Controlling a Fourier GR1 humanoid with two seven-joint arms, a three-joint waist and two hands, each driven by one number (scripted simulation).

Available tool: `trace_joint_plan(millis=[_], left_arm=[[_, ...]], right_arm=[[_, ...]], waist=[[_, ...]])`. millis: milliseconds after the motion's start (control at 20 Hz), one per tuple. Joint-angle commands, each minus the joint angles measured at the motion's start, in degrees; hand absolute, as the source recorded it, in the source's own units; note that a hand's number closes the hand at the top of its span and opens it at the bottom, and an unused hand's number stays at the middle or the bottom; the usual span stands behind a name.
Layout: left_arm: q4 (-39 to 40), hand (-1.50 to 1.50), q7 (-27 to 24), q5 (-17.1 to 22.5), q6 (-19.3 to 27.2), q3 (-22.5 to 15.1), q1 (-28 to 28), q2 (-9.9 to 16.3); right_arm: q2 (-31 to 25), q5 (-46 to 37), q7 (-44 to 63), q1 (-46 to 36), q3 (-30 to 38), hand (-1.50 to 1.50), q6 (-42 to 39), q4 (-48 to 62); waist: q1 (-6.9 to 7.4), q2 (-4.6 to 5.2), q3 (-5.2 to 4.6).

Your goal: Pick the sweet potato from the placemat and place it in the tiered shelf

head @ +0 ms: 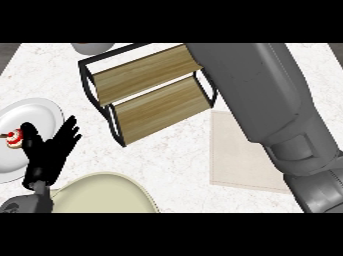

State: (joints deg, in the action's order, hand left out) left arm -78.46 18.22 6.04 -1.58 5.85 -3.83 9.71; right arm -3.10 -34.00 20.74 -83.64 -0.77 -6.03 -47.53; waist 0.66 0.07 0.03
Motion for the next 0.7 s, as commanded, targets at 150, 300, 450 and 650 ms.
trace_joint_plan(millis=[150,300,450,650], left_arm=[[1.73,0.00,-0.08,0.03,-0.44,0.22,-0.74,-0.02],[-3.52,0.00,1.51,-0.23,0.72,-1.35,2.00,-1.63],[-0.61,0.00,0.75,-0.95,1.25,-0.74,0.59,-1.37],[-0.24,0.00,-0.78,0.12,-1.09,-0.38,1.89,-0.66]], right_arm=[[1.72,4.34,2.12,1.31,7.04,-1.50,7.37,-0.77],[3.04,8.39,2.40,-0.09,9.36,-1.50,11.35,0.35],[1.69,12.79,3.48,-1.92,14.12,-1.50,8.93,-0.73],[2.88,17.62,3.57,-1.42,18.12,-1.50,12.47,-2.34]], waist=[[-0.30,0.06,-0.06],[0.81,0.00,-0.03],[0.09,0.01,-0.03],[-0.01,-0.02,-0.03]])
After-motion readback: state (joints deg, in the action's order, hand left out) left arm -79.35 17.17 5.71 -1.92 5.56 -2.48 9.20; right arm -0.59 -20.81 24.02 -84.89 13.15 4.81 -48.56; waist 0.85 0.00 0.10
